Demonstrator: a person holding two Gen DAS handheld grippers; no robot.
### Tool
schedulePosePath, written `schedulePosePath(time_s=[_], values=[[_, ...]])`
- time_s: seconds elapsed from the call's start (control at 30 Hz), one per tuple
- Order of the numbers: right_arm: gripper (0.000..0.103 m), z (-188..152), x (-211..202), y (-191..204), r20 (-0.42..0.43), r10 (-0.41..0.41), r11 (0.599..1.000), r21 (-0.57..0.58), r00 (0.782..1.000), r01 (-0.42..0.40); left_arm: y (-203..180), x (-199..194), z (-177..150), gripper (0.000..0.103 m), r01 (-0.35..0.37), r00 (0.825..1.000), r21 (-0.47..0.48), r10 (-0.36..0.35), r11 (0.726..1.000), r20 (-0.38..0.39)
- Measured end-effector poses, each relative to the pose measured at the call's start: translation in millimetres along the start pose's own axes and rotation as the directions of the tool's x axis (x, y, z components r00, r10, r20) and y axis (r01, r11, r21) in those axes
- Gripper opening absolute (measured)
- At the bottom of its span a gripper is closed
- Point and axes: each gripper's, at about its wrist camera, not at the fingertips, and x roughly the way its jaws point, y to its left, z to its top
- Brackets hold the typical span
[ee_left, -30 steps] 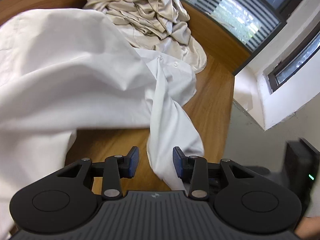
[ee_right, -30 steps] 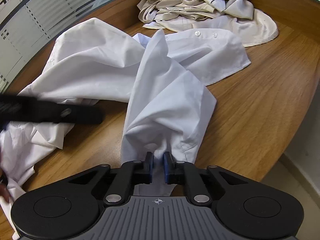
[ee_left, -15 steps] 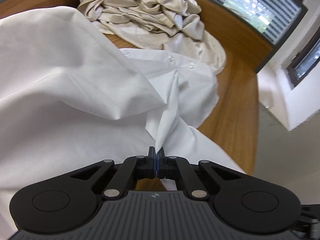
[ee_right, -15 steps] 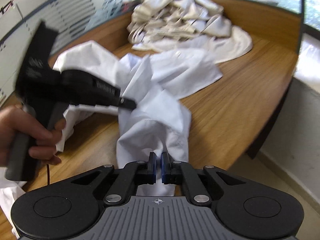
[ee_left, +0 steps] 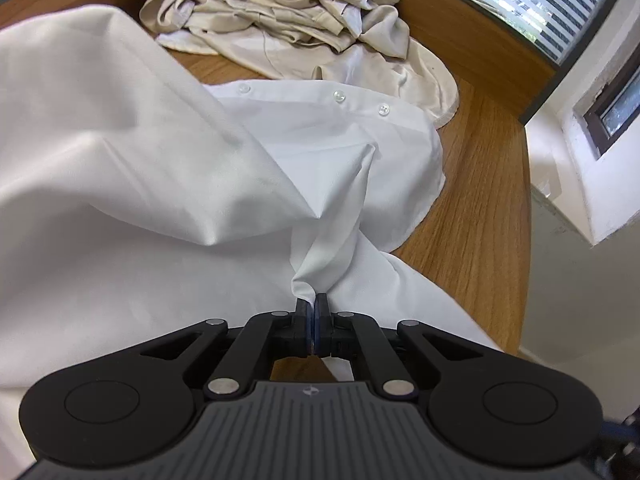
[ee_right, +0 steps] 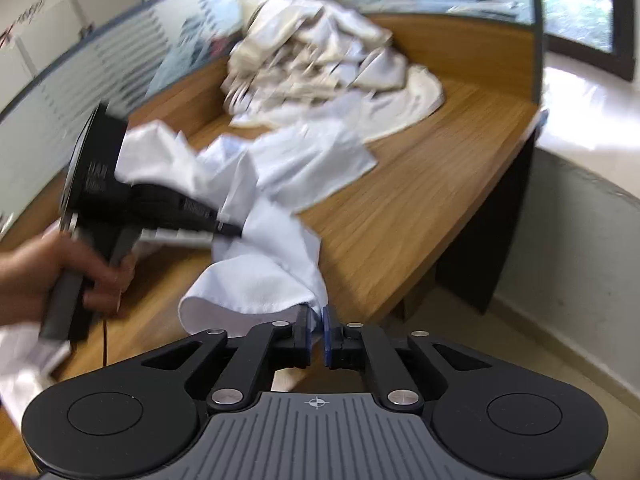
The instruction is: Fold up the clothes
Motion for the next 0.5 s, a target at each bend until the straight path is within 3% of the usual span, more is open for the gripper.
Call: schedulePosePath(time_s=[0.1, 0.17, 0.23, 0.33, 0.4, 0.43, 0.5], values=[[0.014, -6, -4, 0, -0.029, 0.041, 0.998, -0.056, 0.999, -0.043, 3, -2, 0, 0.002, 0.008, 1.000, -0.009, -0.008, 1.000, -0.008], [0.035, -9, -5, 2, -0.044, 0.063, 0.994, -0.089, 0.997, -0.067, 3, -4, 0, 0.002, 0.019, 1.000, -0.016, -0.019, 1.000, -0.017], [0.037, -8, -3, 8, -0.053, 0.084, 0.987, -0.130, 0.995, -0.090, 4, -8, -2, 0.007, 0.032, 0.999, -0.026, -0.032, 0.999, -0.018], [0.046, -2, 1, 17, -0.064, 0.098, 0.979, -0.173, 0.993, -0.107, 5, -19, -8, 0.030, 0.039, 0.999, -0.049, -0.039, 0.998, -0.002], [0.058, 5, 4, 21, -0.064, 0.112, 0.975, -0.184, 0.992, -0.122, 5, -30, -12, 0.043, 0.043, 0.999, -0.052, -0.042, 0.998, 0.016], [0.060, 9, 5, 23, -0.064, 0.114, 0.973, -0.195, 0.991, -0.125, 6, -36, -15, 0.047, 0.042, 0.999, -0.053, -0.041, 0.998, 0.023], [0.062, 17, 7, 27, -0.066, 0.120, 0.967, -0.217, 0.991, -0.131, 8, -50, -21, 0.065, 0.033, 0.999, -0.060, -0.031, 0.998, 0.042]])
